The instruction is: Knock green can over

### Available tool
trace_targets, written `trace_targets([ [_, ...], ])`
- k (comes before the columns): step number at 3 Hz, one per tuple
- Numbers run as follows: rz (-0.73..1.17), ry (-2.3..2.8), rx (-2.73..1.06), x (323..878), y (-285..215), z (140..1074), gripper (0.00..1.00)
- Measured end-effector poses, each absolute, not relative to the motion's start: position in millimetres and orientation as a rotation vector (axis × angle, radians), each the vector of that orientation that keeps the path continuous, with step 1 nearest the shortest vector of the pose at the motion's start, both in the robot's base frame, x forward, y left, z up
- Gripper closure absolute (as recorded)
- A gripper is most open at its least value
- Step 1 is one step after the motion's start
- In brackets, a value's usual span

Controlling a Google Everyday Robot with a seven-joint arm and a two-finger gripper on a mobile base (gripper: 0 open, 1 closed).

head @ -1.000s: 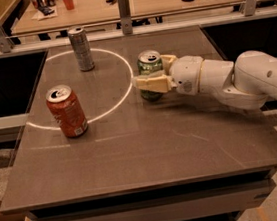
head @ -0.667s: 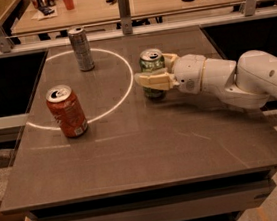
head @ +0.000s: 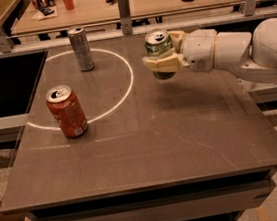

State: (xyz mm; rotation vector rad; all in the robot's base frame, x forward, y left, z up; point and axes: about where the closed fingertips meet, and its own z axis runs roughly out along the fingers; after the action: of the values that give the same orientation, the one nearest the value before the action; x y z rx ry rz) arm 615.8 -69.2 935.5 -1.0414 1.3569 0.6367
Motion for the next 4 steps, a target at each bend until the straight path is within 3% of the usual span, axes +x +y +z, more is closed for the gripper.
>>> trace_targets([
  [2, 0.428, 1.124, -1.449, 590, -77, 979, 1.00],
  [4, 0.227, 0.962, -1.979, 565, -87, 966, 1.00],
])
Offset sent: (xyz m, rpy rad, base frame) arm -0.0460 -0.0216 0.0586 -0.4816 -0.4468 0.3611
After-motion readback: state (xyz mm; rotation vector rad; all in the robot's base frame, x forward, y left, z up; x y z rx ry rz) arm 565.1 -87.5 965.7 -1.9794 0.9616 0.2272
